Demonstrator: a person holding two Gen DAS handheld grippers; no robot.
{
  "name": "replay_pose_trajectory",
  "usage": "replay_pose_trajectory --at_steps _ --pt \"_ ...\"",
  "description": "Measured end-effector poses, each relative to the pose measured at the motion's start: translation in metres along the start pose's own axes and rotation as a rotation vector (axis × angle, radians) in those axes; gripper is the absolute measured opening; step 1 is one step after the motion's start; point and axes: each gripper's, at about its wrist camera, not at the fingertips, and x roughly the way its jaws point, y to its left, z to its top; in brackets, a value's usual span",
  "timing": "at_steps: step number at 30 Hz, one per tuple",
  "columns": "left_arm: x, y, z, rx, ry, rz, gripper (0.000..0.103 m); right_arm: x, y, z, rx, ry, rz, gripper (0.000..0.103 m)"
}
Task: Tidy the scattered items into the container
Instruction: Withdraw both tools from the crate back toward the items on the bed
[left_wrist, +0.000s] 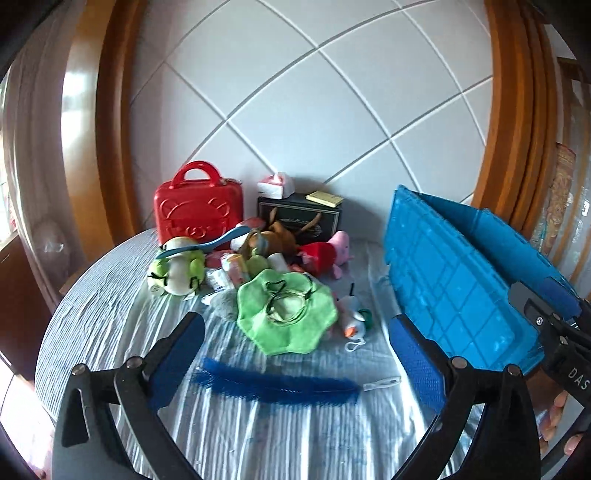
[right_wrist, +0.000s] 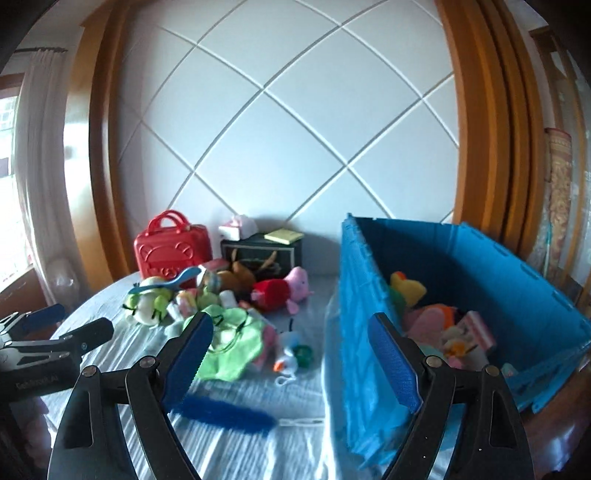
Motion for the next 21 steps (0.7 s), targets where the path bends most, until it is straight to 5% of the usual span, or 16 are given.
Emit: replay_pose_trajectory --at_steps 7,15,21 --pt "0.031 0.065 -0.012 -0.091 0.048 0.110 0.101 0.052 0.036 -0.018 -0.028 0.103 0.036 0.087" --pt "0.091 0.062 -0.012 -0.080 0.070 0.172 0.101 0.132 0.027 -0.034 -0.009 0.189 0.094 0.087" --pt "0.154 0.055 -0.016 -0.079 0.170 0.161 0.101 0.181 0.011 -0.051 0.013 0.279 0.075 0.087"
